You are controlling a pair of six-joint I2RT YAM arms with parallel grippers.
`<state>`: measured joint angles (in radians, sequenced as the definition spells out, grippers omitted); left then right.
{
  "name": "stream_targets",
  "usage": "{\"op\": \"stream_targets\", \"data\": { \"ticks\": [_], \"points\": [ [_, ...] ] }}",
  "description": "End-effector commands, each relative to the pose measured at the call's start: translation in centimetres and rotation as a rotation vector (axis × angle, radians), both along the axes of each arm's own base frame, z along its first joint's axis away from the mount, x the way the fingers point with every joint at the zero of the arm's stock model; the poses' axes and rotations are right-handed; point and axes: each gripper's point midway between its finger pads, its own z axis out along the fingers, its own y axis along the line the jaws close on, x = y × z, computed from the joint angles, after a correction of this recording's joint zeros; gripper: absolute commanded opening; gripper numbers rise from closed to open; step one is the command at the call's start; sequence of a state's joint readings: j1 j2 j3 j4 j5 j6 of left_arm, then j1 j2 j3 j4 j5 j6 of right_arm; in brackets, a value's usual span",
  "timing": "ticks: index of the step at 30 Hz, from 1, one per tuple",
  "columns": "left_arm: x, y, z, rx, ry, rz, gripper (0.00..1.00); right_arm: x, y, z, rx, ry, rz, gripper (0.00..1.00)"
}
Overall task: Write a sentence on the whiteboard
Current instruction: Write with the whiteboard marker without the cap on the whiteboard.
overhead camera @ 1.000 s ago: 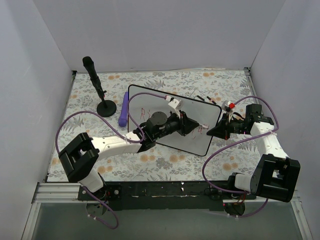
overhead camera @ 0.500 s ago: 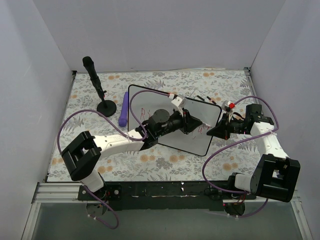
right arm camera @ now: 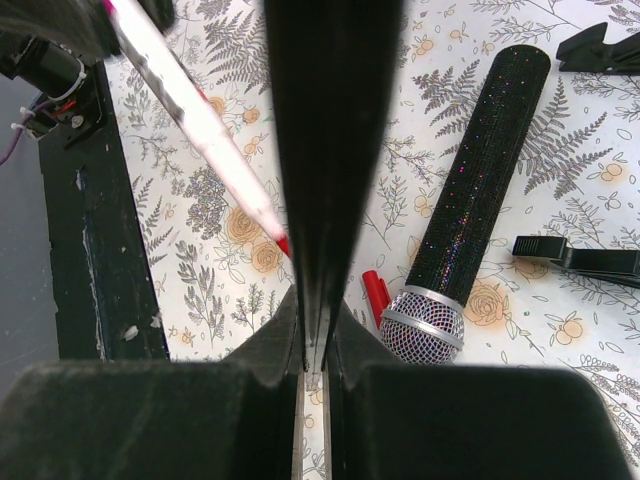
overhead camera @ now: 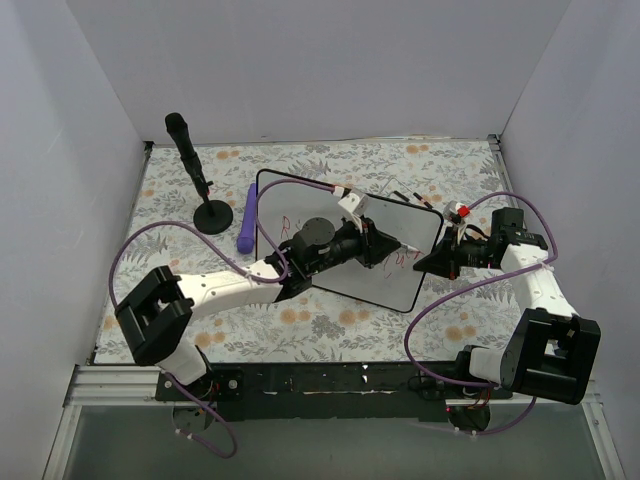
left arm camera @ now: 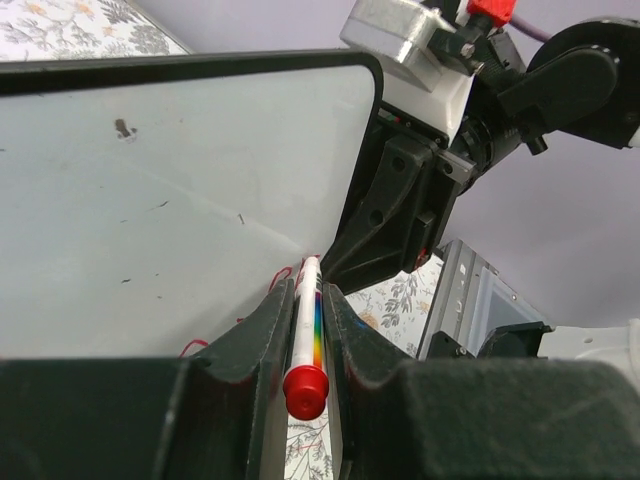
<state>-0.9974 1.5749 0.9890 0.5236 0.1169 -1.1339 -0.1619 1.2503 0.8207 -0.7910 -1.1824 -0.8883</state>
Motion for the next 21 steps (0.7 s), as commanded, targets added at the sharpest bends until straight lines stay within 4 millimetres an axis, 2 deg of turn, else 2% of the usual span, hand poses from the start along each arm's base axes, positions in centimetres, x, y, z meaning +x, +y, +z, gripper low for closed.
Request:
{"op": "stream_targets", "data": {
  "ticks": [1, 3, 5, 7, 8, 9, 11, 12, 18, 19, 21],
  "points": [
    [-0.2, 2.7, 2.9, -0.024, -0.065, 0.053, 0.0, 0.0, -0.1, -0.2, -0.038, -0.031, 0.008, 0.01],
    [-0.6, 3.6, 3.7, -0.031, -0.081, 0.058, 0.0, 0.1, -0.2, -0.3, -0.04, -0.029, 0.008, 0.01],
    [-1.1, 4.3, 2.7, -0.002, -0.078, 0.056, 0.0, 0.1, -0.2, -0.4, -0.043, -0.028, 0.007, 0.01],
    [-1.7, 5.6, 3.2, -0.012, -0.086, 0.064, 0.0, 0.1, -0.2, -0.4, -0.044, -0.028, 0.008, 0.01],
    [-2.0, 6.4, 2.2, 0.006, -0.077, 0.08, 0.0, 0.1, -0.2, -0.5, -0.045, -0.025, 0.007, 0.01],
    [-2.4, 7.3, 3.3, -0.015, -0.093, 0.09, 0.0, 0.1, -0.2, -0.5, -0.046, -0.026, 0.008, 0.01],
    [-2.8, 8.9, 2.4, 0.016, -0.08, 0.112, 0.0, 0.0, -0.2, -0.6, -0.05, -0.027, 0.014, 0.01],
    [-3.5, 10.0, 3.9, -0.014, -0.099, 0.114, 0.0, -0.1, -0.3, -0.6, -0.054, -0.037, 0.02, 0.01],
    [-4.6, 15.2, 2.3, 0.073, -0.066, 0.205, 0.0, -0.9, -0.1, -0.1, -0.048, -0.087, 0.057, 0.01],
    [-4.8, 16.5, 2.8, 0.07, -0.07, 0.232, 0.0, -1.2, -0.1, 0.1, -0.049, -0.098, 0.072, 0.01],
    [-4.9, 17.7, 2.6, 0.084, -0.07, 0.261, 0.0, -1.4, -0.2, -0.1, -0.058, -0.102, 0.084, 0.01]
  ]
}}
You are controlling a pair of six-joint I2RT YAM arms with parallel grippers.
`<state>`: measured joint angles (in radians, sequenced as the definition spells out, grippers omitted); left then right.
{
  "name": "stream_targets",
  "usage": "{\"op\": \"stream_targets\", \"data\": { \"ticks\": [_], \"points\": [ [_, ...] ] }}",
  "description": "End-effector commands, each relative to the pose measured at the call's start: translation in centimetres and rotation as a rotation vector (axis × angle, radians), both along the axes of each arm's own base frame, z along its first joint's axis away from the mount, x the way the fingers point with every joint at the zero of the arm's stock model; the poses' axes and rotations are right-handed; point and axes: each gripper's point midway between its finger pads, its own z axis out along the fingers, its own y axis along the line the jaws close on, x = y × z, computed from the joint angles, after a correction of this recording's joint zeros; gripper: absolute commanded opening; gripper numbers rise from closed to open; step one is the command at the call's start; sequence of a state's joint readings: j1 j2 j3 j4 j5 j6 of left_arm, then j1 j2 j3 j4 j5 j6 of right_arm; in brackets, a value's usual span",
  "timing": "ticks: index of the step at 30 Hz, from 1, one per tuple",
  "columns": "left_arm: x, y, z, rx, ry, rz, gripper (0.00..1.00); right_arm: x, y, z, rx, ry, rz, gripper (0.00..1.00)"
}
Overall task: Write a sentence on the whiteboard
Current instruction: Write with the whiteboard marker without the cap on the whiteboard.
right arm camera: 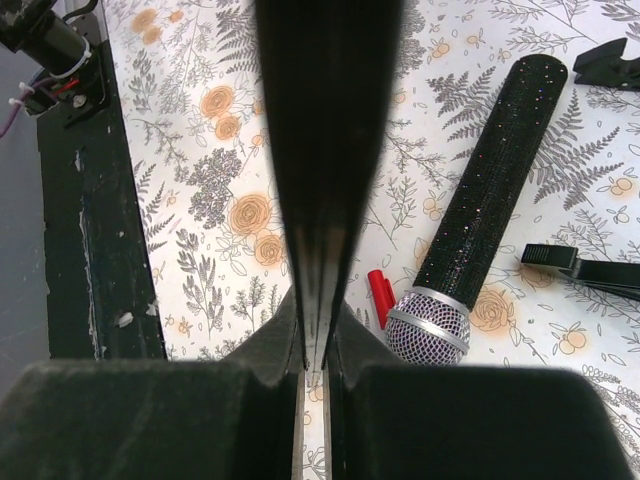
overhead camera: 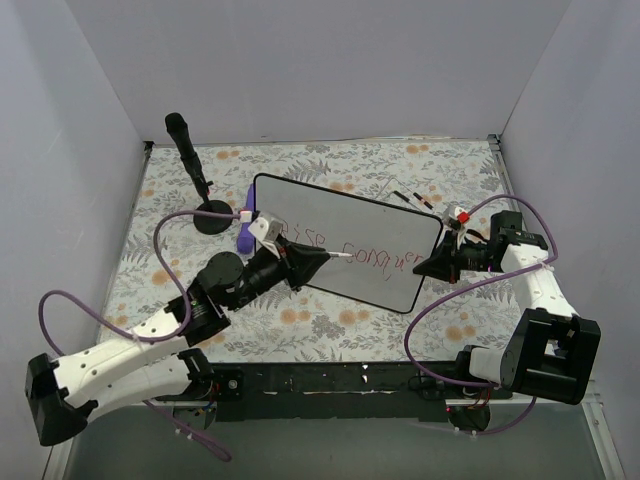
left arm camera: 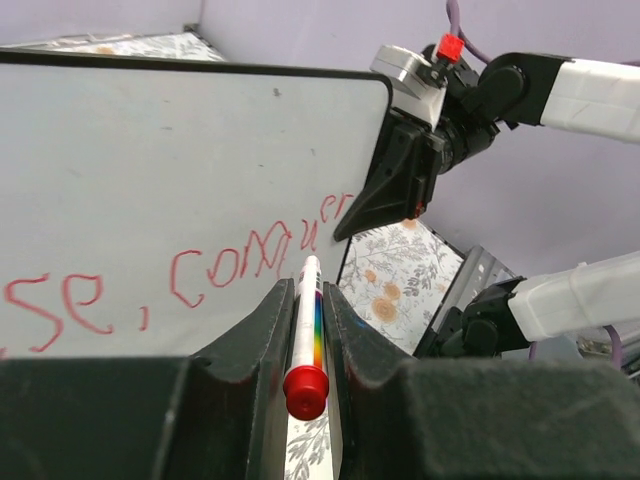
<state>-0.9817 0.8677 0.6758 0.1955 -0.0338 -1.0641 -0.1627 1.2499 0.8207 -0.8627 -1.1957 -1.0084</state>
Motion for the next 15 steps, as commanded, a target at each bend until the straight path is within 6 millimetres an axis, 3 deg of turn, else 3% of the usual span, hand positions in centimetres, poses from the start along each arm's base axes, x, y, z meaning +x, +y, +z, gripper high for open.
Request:
{"op": "stream_targets", "data": {
  "ticks": [1, 5, 11, 15],
  "points": [
    [0.5, 4.0, -2.7, 0.109, 0.039, 0.124, 0.0, -0.7, -0.4, -0.2, -0.065, -0.055, 0.045, 0.01],
    [0.0, 6.5, -1.7, 0.095, 0.007, 0.171, 0.0, -0.7, -1.0, -0.4, -0.108, -0.064, 0.046, 0.01],
    [-0.5, 7.7, -2.0, 0.089, -0.016, 0.184, 0.0, -0.8, -1.5, -0.6, -0.151, -0.057, 0.037, 0.01],
    [-1.1, 8.3, -2.1, 0.046, -0.032, 0.182, 0.0, -0.7, -1.7, 0.3, -0.153, -0.062, 0.062, 0.01]
  ]
}}
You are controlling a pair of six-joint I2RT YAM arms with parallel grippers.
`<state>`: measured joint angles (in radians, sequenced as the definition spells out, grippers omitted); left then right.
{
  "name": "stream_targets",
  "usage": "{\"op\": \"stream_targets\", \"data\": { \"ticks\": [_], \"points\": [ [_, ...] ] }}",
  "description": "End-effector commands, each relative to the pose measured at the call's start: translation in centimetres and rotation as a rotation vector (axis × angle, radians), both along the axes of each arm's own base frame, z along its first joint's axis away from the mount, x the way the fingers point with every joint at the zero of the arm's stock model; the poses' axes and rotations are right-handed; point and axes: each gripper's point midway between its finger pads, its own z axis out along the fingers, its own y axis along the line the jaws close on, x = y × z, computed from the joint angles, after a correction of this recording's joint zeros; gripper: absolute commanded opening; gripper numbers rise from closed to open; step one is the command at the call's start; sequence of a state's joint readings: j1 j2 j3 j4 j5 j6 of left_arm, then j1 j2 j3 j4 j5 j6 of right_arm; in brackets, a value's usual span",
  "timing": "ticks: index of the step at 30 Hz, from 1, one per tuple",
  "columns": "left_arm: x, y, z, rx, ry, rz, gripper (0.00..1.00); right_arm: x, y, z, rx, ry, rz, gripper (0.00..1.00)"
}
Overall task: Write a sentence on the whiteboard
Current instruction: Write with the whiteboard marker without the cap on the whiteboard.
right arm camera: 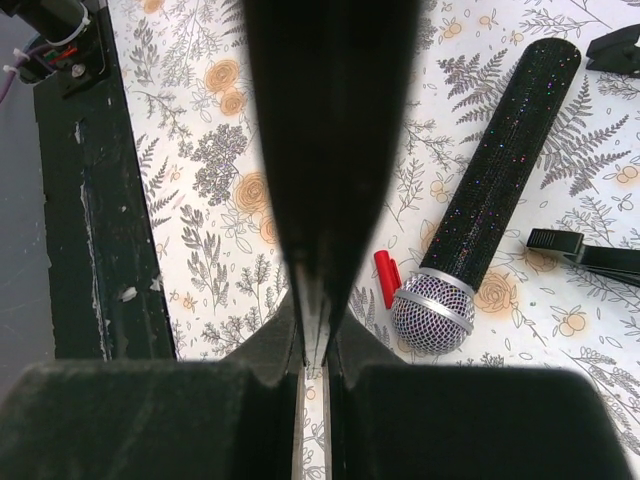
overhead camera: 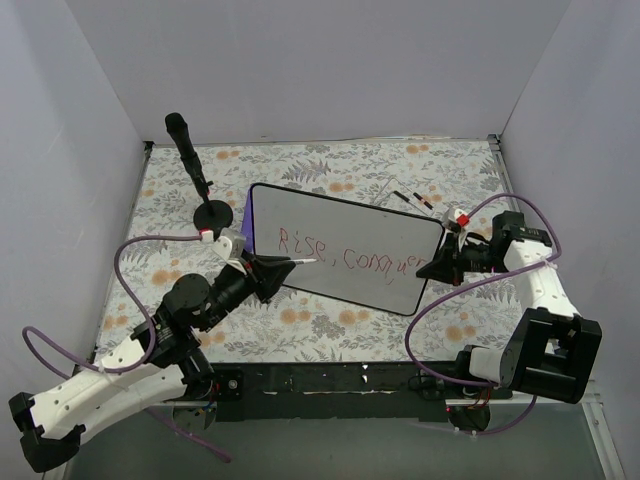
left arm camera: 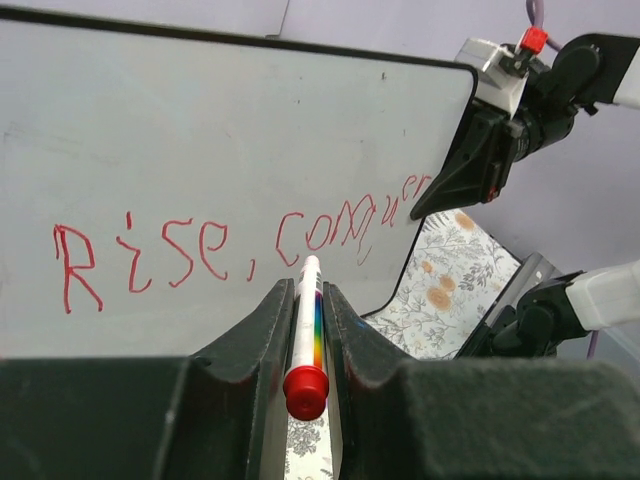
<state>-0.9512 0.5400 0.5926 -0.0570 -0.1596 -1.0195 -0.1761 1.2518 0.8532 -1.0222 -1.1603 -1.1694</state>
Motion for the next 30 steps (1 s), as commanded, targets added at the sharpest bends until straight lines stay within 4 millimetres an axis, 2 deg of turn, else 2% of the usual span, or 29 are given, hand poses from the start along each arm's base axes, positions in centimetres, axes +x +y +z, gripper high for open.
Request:
{"op": "stream_targets", "data": {
  "ticks": [1, 12, 20, 25, 30],
  "points": [
    [-0.1, 1.0, -1.4, 0.011, -0.009, 0.025, 0.0, 0.1, -1.3, 0.5, -0.101, -0.025, 0.029, 0.01],
    [0.3, 3.1, -2.0, 0.052, -0.073, 0.097, 0.0, 0.8, -2.5, 1.7, -0.045, 0.01, -0.006, 0.01],
    [1.0, 2.4, -2.9, 0.023, -0.036, 0.116, 0.0, 1.3, -3.6, 1.9, -0.036, 0.003, -0.061, 0.01],
    [2.1, 1.7, -3.8, 0.05, 0.012, 0.125, 0.0, 1.2, -3.6, 1.6, -0.036, -0.007, -0.071, 0.01],
    [3.3, 1.8, -4.4, 0.047, 0.06, 0.13, 0.0, 1.4, -3.9, 1.0, -0.05, -0.012, -0.089, 0.01]
  ]
}}
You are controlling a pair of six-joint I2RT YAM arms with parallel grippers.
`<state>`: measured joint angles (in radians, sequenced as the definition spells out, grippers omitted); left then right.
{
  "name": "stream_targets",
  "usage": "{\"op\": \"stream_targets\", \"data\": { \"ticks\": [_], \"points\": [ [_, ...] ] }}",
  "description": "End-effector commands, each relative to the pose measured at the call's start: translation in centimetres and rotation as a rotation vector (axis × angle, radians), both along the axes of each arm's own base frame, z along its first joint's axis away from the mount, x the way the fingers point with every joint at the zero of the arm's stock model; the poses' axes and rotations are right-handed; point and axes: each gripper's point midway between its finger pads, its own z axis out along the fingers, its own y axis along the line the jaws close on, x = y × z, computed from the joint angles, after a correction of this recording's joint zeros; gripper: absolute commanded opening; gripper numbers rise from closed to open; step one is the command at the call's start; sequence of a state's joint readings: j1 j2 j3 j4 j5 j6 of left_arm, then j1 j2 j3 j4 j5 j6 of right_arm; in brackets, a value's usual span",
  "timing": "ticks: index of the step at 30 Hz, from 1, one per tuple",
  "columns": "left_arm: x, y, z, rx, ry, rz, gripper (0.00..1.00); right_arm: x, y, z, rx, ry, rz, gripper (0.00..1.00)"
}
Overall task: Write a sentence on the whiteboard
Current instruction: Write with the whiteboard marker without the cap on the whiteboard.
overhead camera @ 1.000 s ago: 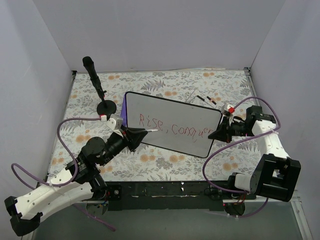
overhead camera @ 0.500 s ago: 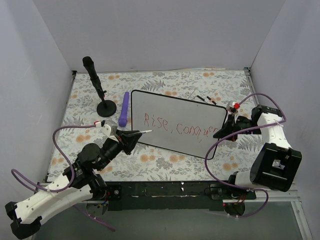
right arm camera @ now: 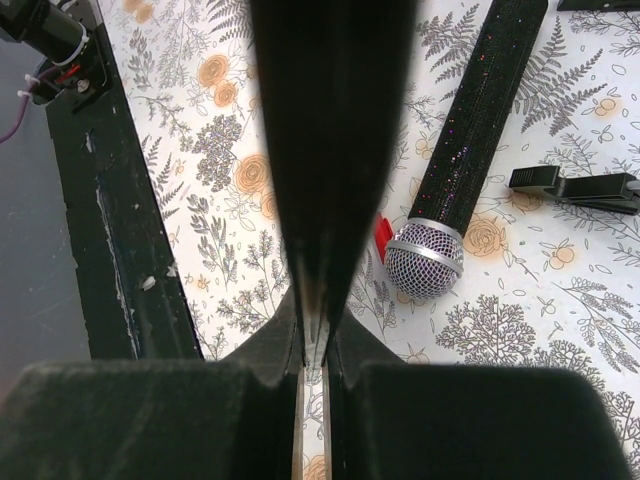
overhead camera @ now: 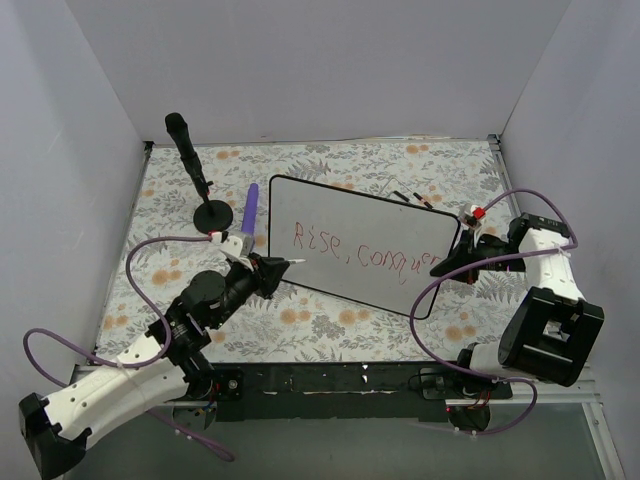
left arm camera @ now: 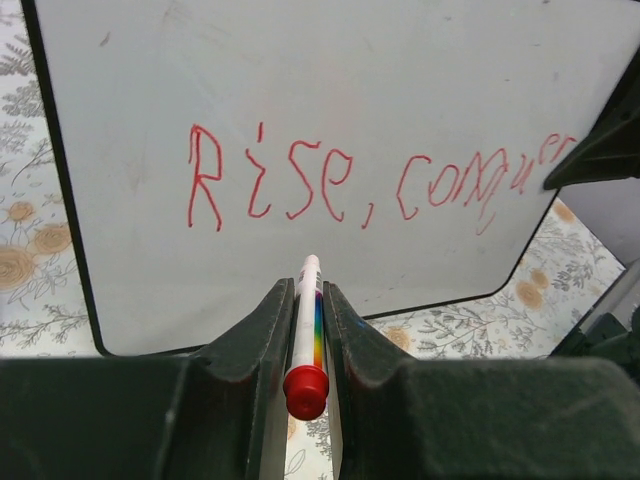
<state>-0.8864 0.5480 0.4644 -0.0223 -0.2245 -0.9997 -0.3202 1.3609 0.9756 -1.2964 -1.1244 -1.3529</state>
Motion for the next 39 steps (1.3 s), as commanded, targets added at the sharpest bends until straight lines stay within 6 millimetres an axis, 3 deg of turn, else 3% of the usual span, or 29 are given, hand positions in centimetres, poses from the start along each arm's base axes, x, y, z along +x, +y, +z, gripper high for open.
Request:
{"op": "stream_targets", "data": {
  "ticks": [1, 13, 20, 26, 30, 34, 39],
  "points": [
    [0.8, 0.1, 1.2, -0.05, 0.015, 0.003, 0.0, 1.0, -0.7, 0.2, -0.047, -0.106, -0.01, 0.01],
    [0.4, 0.8, 0.1, -0.089, 0.056, -0.005, 0.0, 1.3, -0.7, -0.3, 0.003, -0.113, -0.037, 0.01],
    [-0.1, 1.0, -2.0, -0.109, 0.089, -0.002, 0.0, 1.4, -0.8, -0.4, 0.005, -0.121, -0.05, 0.01],
    [0.4, 0.8, -4.0, -0.13, 0.129, 0.018, 0.0, 1.4, -0.7, -0.3, 0.006, -0.126, -0.051, 0.01],
    [1.8, 1.1, -4.3, -0.135, 0.13, 0.047, 0.0, 1.6, -0.7, -0.2, 0.016, -0.119, -0.056, 0.01],
    [2.6, 1.2, -6.0, -0.16, 0.147, 0.052, 0.0, 1.8, -0.8, -0.2, 0.02, -0.111, -0.072, 0.01],
    [3.4, 1.4, -4.6, -0.245, 0.064, 0.049, 0.0, 2.6, -1.1, -0.6, 0.013, -0.083, -0.11, 0.01]
  ]
}}
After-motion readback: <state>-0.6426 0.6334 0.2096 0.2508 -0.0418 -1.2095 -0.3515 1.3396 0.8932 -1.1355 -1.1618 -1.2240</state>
